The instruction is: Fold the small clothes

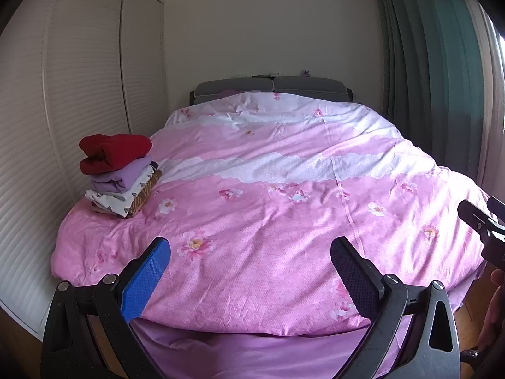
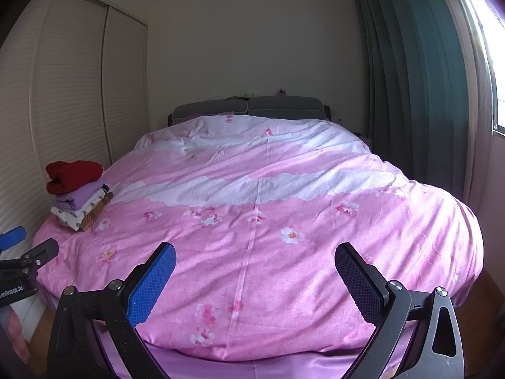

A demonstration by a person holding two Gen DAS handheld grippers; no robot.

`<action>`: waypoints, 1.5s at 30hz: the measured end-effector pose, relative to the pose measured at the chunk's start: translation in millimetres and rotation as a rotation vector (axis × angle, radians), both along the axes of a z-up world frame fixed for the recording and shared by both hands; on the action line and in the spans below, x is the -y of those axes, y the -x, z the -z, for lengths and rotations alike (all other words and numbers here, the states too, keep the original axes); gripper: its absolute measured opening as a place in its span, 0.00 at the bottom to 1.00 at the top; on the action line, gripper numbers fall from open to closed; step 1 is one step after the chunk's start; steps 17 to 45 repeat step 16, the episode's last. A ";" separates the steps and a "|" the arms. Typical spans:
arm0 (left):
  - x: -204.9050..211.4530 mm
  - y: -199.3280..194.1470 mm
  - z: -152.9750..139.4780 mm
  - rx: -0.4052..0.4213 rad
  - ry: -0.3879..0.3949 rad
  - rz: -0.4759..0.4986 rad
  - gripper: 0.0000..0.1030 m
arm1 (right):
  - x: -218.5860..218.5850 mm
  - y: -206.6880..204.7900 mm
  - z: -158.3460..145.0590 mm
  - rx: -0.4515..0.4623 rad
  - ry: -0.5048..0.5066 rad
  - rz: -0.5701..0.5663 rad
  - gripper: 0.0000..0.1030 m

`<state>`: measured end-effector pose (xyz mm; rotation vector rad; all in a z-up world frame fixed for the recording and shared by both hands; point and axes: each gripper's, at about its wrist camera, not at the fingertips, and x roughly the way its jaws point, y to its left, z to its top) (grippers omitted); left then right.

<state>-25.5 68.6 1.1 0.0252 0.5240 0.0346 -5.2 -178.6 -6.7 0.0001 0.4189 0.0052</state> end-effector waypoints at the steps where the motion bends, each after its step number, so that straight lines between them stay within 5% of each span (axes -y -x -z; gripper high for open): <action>1: 0.8 0.0 0.0 -0.001 0.000 -0.001 1.00 | -0.7 0.0 -0.4 0.000 -0.001 0.001 0.99; 45: 3.9 -4.8 6.1 -0.008 -0.011 0.017 1.00 | -1.1 -3.5 1.6 -0.013 -0.007 0.003 0.99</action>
